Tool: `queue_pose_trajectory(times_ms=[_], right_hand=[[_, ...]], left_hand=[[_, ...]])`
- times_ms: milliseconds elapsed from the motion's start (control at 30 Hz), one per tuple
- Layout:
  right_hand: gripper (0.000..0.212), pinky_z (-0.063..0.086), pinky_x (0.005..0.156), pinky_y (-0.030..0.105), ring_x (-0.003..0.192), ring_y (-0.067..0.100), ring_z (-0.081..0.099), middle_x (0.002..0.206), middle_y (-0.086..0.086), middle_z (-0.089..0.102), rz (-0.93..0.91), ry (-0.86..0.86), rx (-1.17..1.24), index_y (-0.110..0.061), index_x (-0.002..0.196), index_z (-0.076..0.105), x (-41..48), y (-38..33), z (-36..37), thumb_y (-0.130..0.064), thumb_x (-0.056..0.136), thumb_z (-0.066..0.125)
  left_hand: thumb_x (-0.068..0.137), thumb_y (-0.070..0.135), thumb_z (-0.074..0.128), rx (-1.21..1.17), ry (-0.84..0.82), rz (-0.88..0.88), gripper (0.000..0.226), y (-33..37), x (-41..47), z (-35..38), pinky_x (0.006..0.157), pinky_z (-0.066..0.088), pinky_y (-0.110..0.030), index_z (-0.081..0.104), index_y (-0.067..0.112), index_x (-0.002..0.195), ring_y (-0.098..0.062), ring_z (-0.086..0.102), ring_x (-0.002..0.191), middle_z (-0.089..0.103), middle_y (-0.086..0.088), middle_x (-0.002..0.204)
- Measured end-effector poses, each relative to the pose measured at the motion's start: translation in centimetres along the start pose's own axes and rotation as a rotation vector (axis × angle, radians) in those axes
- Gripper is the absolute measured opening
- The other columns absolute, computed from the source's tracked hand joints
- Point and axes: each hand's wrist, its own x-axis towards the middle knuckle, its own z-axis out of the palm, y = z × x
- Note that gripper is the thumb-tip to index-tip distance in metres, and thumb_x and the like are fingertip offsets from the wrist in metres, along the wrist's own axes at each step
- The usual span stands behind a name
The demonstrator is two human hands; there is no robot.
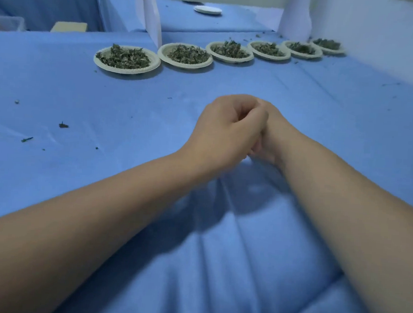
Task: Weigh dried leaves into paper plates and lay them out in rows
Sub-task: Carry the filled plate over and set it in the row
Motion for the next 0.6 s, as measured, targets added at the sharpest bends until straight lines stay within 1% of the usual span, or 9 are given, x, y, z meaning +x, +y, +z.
queue_pose_trajectory(times_ms=[33,100,200,267,333,400,433,533,600], right_hand=[[0.024,0.038,0.045,0.023,0.047,0.025,0.038,0.053,0.01,0.044,-0.016,0.039,0.01,-0.007,0.074,0.061,-1.6,-0.1,-1.2,-0.002,0.081,0.039],[0.021,0.04,0.046,0.025,0.055,0.029,0.041,0.065,0.016,0.049,-0.04,0.132,0.008,-0.005,0.095,0.064,-5.2,-0.5,-4.1,0.001,0.09,0.045],[0.02,0.044,0.059,0.039,0.066,0.052,0.051,0.094,0.031,0.061,-0.068,0.296,-0.001,-0.012,0.113,0.067,-11.2,-1.5,-8.3,-0.022,0.099,0.056],[0.021,0.047,0.072,0.054,0.099,0.065,0.054,0.118,0.036,0.062,-0.113,0.401,-0.027,-0.02,0.111,0.07,-15.2,-2.2,-10.8,-0.029,0.099,0.056],[0.02,0.051,0.069,0.048,0.097,0.057,0.061,0.115,0.03,0.066,-0.179,0.547,-0.049,-0.024,0.106,0.07,-19.9,-2.7,-13.6,-0.032,0.098,0.054],[0.017,0.046,0.058,0.034,0.079,0.032,0.06,0.095,0.016,0.07,-0.257,0.704,-0.068,-0.024,0.1,0.069,-25.1,-2.8,-16.4,-0.032,0.098,0.054],[0.016,0.046,0.059,0.033,0.079,0.025,0.056,0.089,0.012,0.065,-0.292,0.774,-0.074,-0.024,0.097,0.068,-27.8,-2.8,-17.8,-0.033,0.097,0.054],[0.021,0.054,0.074,0.041,0.079,0.02,0.062,0.083,0.004,0.067,-0.367,0.947,-0.136,-0.029,0.1,0.067,-35.8,-2.3,-21.7,-0.039,0.089,0.054],[0.025,0.056,0.088,0.042,0.089,0.014,0.07,0.09,-0.002,0.074,-0.394,1.039,-0.188,-0.033,0.107,0.067,-41.1,-1.7,-24.1,-0.041,0.086,0.055]], left_hand=[[0.077,0.017,0.046,-0.018,-0.012,0.002,0.023,0.3,-0.6,0.8,0.057,0.053,-0.042,0.057,0.014,0.057,-0.019,0.059,0.051,0.061,0.002,0.051],[0.081,0.018,0.043,-0.049,-0.084,0.018,0.028,1.6,-1.9,3.4,0.06,0.053,-0.039,0.058,0.022,0.058,-0.02,0.062,0.06,0.064,0.006,0.058],[0.083,0.024,0.039,-0.048,-0.214,0.012,0.026,4.4,-3.6,9.1,0.071,0.058,-0.051,0.06,0.014,0.072,-0.03,0.066,0.076,0.067,-0.004,0.071],[0.082,0.027,0.037,-0.079,-0.255,0.011,0.029,6.9,-4.7,13.6,0.073,0.057,-0.056,0.059,0.008,0.076,-0.035,0.067,0.079,0.067,-0.012,0.074],[0.082,0.026,0.037,-0.135,-0.297,0.037,0.028,9.7,-6.0,18.2,0.071,0.058,-0.057,0.058,0.01,0.073,-0.036,0.067,0.077,0.066,-0.012,0.07],[0.083,0.025,0.038,-0.187,-0.37,0.059,0.029,12.5,-7.7,22.8,0.07,0.058,-0.057,0.058,0.006,0.074,-0.036,0.067,0.076,0.065,-0.01,0.068],[0.084,0.024,0.039,-0.205,-0.406,0.073,0.03,13.8,-8.5,25.0,0.07,0.058,-0.057,0.059,0.004,0.075,-0.036,0.067,0.077,0.065,-0.011,0.07],[0.092,0.016,0.042,-0.236,-0.504,0.142,0.027,17.4,-11.0,31.1,0.074,0.057,-0.055,0.059,0.0,0.081,-0.036,0.067,0.08,0.068,-0.014,0.076],[0.098,0.013,0.042,-0.231,-0.558,0.214,0.026,19.8,-12.8,34.8,0.072,0.056,-0.047,0.057,0.003,0.08,-0.032,0.065,0.078,0.066,-0.009,0.073]])
